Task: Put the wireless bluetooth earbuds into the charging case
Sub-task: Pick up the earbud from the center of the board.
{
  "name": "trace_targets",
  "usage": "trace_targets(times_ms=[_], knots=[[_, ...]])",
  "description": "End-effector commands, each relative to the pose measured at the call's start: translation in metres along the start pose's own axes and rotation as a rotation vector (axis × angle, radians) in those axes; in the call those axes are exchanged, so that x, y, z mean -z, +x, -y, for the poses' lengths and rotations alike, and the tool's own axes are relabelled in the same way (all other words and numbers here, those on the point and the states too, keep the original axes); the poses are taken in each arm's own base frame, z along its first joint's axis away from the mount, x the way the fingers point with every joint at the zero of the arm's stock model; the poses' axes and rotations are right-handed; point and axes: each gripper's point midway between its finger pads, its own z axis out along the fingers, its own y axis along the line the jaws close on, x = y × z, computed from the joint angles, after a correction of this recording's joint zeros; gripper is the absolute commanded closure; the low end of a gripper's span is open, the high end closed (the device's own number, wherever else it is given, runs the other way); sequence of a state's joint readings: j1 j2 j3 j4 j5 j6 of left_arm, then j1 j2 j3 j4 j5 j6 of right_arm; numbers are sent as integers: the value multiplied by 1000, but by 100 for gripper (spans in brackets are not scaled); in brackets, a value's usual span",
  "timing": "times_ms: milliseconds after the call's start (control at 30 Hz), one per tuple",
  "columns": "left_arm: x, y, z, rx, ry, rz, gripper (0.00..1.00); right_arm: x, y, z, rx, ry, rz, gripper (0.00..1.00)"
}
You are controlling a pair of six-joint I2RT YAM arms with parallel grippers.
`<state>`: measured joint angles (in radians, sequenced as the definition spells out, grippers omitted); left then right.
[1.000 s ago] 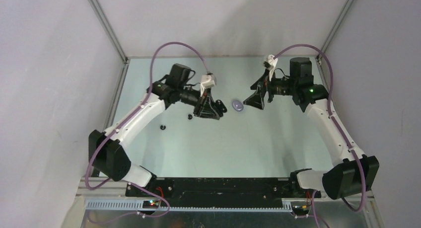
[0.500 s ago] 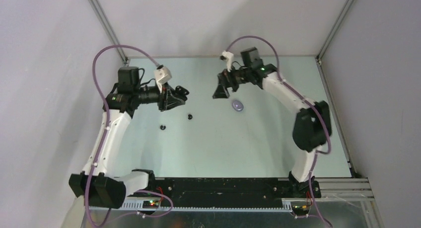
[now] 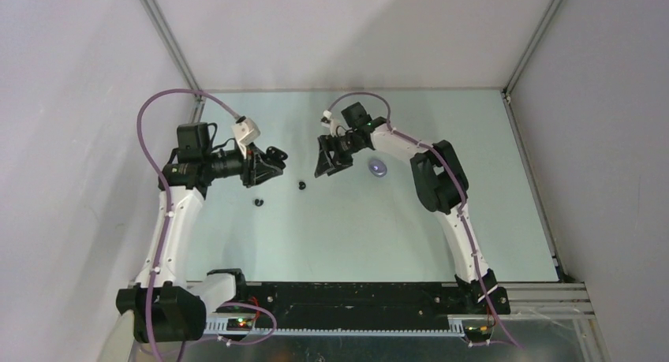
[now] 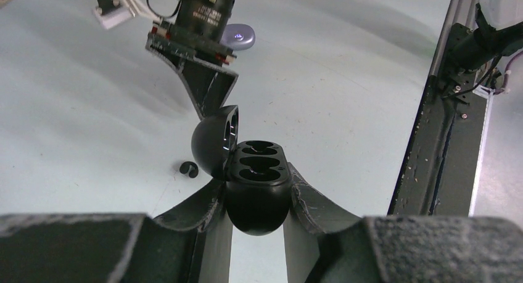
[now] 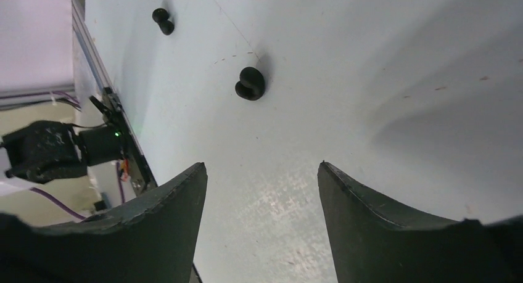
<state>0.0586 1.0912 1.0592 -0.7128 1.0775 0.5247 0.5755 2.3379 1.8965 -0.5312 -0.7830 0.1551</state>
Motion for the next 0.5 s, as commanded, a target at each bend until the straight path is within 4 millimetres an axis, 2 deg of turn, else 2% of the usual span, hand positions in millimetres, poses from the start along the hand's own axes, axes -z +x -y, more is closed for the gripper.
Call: trace_targets(times_ms=[0,100,467], knots=[[3,-14,7,-83,25,55,92,-14,-21,-22,-34,-52,46,32],[3,-14,9,-86,28,60,92,-31,-13,-19,-78,-54,19,36],[6,-19,18,-111,42,92,91,-70,-9,-3,-132,-2,-21,53]])
